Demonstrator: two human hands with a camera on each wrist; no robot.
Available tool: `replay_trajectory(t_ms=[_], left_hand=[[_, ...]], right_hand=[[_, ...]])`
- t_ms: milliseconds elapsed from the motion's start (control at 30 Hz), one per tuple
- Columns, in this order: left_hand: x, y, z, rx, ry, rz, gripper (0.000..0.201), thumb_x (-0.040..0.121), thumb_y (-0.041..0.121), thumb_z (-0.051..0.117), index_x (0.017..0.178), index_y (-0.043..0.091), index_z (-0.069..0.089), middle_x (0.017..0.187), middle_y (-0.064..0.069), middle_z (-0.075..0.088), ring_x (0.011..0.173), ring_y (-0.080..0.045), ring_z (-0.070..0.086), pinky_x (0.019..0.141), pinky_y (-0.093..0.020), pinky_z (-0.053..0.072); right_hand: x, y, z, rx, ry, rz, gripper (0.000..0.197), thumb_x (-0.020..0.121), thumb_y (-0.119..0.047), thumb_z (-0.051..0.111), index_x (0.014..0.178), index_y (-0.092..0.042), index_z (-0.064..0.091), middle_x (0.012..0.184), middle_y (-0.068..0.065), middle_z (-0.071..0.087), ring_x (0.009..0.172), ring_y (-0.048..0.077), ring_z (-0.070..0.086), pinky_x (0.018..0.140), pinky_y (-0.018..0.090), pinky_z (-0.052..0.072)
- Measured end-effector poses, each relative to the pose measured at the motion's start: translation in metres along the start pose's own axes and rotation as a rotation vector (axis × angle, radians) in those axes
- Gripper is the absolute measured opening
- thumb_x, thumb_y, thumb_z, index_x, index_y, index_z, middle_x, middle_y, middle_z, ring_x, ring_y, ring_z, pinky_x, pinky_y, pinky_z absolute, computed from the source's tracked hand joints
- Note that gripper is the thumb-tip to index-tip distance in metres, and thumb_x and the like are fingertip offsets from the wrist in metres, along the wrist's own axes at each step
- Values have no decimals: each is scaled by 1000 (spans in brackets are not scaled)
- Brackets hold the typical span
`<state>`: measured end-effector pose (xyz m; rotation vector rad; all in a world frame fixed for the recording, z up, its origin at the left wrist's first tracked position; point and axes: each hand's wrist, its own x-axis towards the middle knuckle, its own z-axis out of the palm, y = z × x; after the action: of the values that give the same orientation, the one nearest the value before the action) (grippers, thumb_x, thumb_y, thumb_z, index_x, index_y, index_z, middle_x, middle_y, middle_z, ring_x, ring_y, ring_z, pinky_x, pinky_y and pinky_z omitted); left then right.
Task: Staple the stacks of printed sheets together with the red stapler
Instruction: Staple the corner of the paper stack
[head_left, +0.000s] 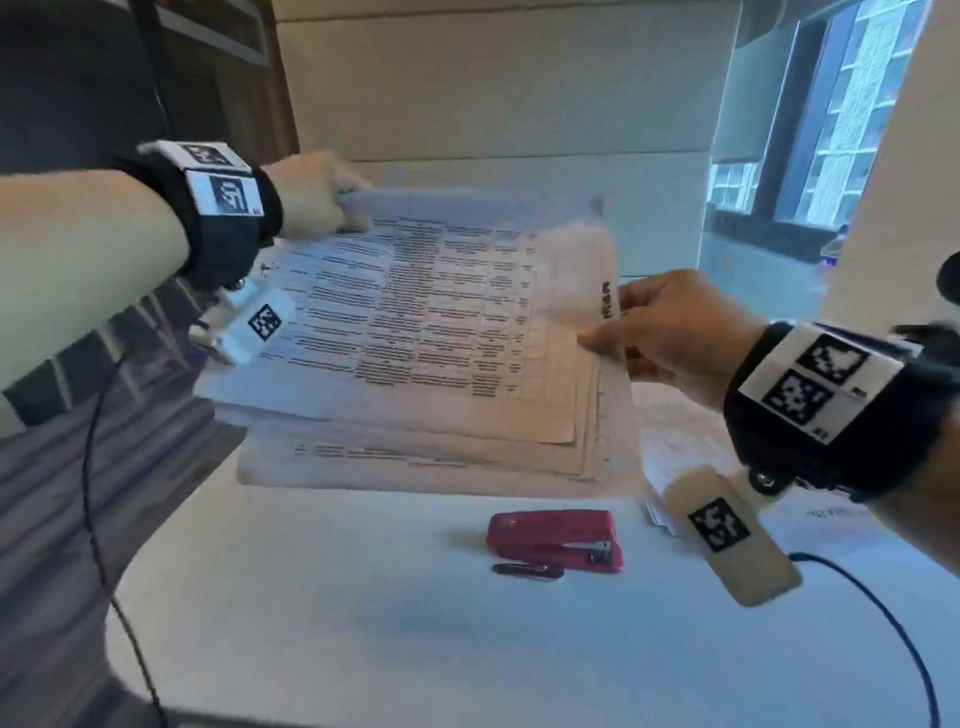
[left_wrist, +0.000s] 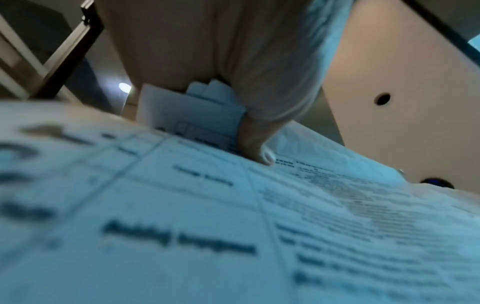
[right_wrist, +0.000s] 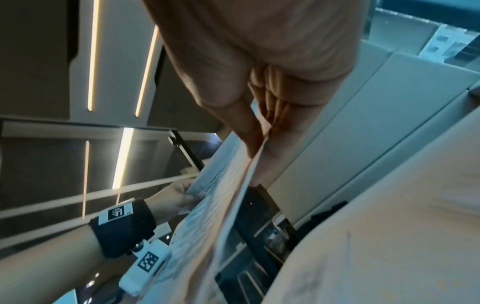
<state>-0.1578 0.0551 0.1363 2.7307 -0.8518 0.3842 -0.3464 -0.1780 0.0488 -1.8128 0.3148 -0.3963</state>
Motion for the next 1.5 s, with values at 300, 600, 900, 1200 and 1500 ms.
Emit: replay_trajectory(t_ms=[300,600,900,1200,1500], left_hand=[[-46,-69,135,-74,-413,-121,7,81,6,60,76,8,65,76,-4,61,71,-20,54,68,-27,42],[-71,-80,183,-67,-490,-129,11,89,12,61,79,13,62,83,-4,61,79,-22,52,70,-27,37],[-72,-49,163,530,-468,67,62,85,45,63,138,24,40,129,-4,54,117,-29,51,96,-41,38],[-118,39,180,306,-792,384,114,62,80,59,150,38,0,160,6,1,146,-23,8,114,-53,21],[-128,50,201,310,-785,345,118,55,89,52,146,24,16,156,5,8,135,-28,23,104,-42,34]], right_hand=[[-15,67,32,-948,-400,-13,43,81,-3,63,123,-11,59,117,3,65,102,18,61,84,28,52],[-14,98,38,-1320,-590,-85,14,89,-19,57,102,-17,61,94,-2,65,85,16,59,75,26,49],[0,113,23,-1435,-516,70,25,93,-37,55,107,-16,51,89,-2,62,79,13,60,74,26,51],[-2,81,38,-1170,-387,-244,14,94,-20,54,99,-18,42,80,-2,52,69,9,47,60,34,33],[-22,105,63,-1310,-749,-249,13,95,-33,50,106,-30,43,92,-7,54,80,9,51,75,29,47]])
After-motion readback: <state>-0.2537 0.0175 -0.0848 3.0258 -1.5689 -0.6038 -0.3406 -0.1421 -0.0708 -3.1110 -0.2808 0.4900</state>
